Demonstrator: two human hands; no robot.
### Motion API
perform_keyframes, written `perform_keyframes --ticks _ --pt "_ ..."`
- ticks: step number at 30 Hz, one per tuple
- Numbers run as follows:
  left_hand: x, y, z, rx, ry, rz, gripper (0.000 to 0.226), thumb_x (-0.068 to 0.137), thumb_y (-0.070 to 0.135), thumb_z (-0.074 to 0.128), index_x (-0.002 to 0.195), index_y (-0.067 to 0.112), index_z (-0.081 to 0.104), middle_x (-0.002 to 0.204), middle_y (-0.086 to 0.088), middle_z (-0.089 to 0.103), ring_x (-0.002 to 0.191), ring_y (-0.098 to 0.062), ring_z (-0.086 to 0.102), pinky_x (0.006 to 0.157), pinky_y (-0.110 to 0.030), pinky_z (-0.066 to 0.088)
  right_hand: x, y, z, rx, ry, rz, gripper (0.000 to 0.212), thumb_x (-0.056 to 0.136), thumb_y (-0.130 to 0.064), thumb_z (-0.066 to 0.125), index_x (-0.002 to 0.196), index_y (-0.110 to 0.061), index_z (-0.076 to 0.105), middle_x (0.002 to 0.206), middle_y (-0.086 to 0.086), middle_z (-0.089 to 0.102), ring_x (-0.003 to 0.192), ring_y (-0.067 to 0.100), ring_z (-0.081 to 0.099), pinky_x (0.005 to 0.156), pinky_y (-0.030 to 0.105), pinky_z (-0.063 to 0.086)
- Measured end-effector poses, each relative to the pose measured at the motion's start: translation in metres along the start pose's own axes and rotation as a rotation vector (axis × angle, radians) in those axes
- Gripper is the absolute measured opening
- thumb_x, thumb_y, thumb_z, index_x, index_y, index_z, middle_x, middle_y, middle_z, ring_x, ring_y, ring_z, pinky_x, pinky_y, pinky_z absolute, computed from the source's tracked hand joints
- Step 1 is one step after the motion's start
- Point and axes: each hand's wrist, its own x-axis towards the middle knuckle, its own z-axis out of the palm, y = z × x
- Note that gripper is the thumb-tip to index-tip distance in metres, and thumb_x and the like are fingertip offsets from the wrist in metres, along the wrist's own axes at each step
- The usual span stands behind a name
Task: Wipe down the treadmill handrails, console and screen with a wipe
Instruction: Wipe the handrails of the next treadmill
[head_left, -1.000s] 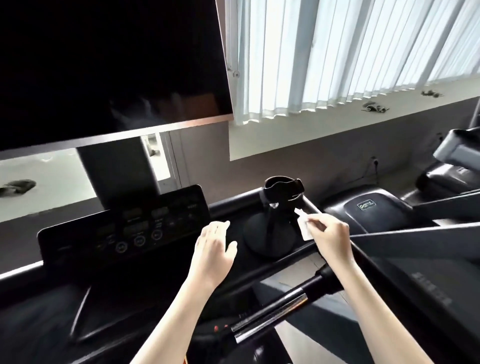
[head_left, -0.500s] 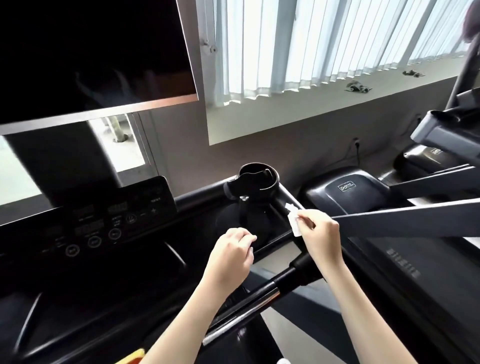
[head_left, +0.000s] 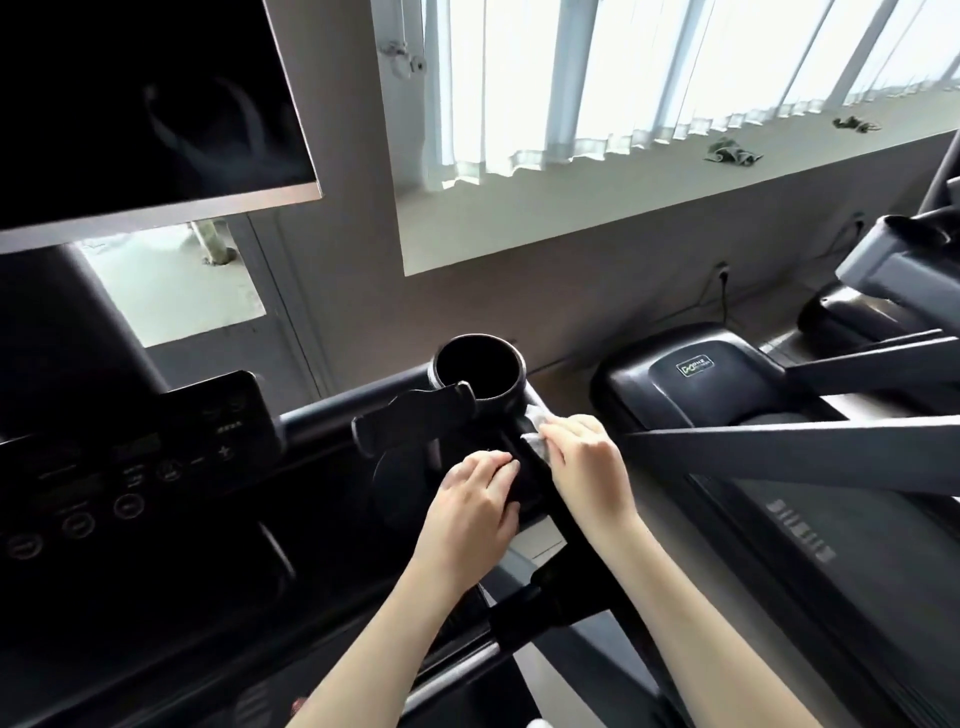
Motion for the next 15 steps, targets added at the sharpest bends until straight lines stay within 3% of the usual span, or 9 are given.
perform_keyframes --ticks 3,6,9,12,15 --pt "0.000 -0.002 0.005 0.022 -0.009 -0.045 0.046 0.085 0.033 0.044 0.113 0.006 0.069 0.115 -0.003 0.065 0.112 -0.018 0.057 0.100 -0.028 0.044 0.020 0.001 0.013 0.006 -0.065 -0.051 0.025 0.085 -0.018 0.055 0.086 -0.004 0.075 0.087 0.002 0.073 0.078 0.024 0.065 0.057 0.025 0.055" --pt "-0.001 -0.003 0.009 -0.001 0.004 -0.050 0.044 0.086 0.030 0.045 0.116 0.006 0.067 0.116 -0.002 0.064 0.116 -0.016 0.053 0.102 -0.028 0.039 0.003 0.005 0.019 -0.065 -0.167 -0.206 0.008 0.079 -0.007 0.072 0.087 -0.005 0.074 0.091 0.000 0.069 0.091 0.017 0.061 0.061 0.019 0.053" --pt "-0.002 -0.002 0.009 -0.018 0.017 -0.045 0.042 0.086 0.028 0.046 0.115 0.005 0.066 0.116 -0.002 0.063 0.116 -0.016 0.051 0.104 -0.027 0.036 -0.011 0.008 0.015 -0.186 -0.215 -0.394 0.019 0.087 -0.008 0.054 0.085 -0.007 0.073 0.081 -0.003 0.065 0.086 0.014 0.062 0.071 0.019 0.053" --pt "-0.002 -0.003 0.009 -0.008 0.012 -0.054 0.041 0.087 0.028 0.045 0.111 0.005 0.068 0.116 -0.004 0.063 0.117 -0.016 0.048 0.106 -0.025 0.029 0.016 0.000 0.021 -0.143 -0.183 -0.337 0.009 0.078 -0.007 0.065 0.071 -0.010 0.071 0.074 -0.004 0.064 0.080 0.016 0.063 0.057 0.020 0.051" --pt "-0.004 -0.003 0.010 -0.008 0.014 -0.060 0.041 0.088 0.029 0.043 0.110 0.005 0.069 0.116 -0.004 0.064 0.118 -0.016 0.046 0.108 -0.025 0.026 0.026 -0.008 0.025 -0.156 -0.188 -0.290 0.016 0.064 0.000 0.082 0.067 -0.010 0.070 0.073 -0.003 0.066 0.080 0.017 0.065 0.056 0.020 0.050"
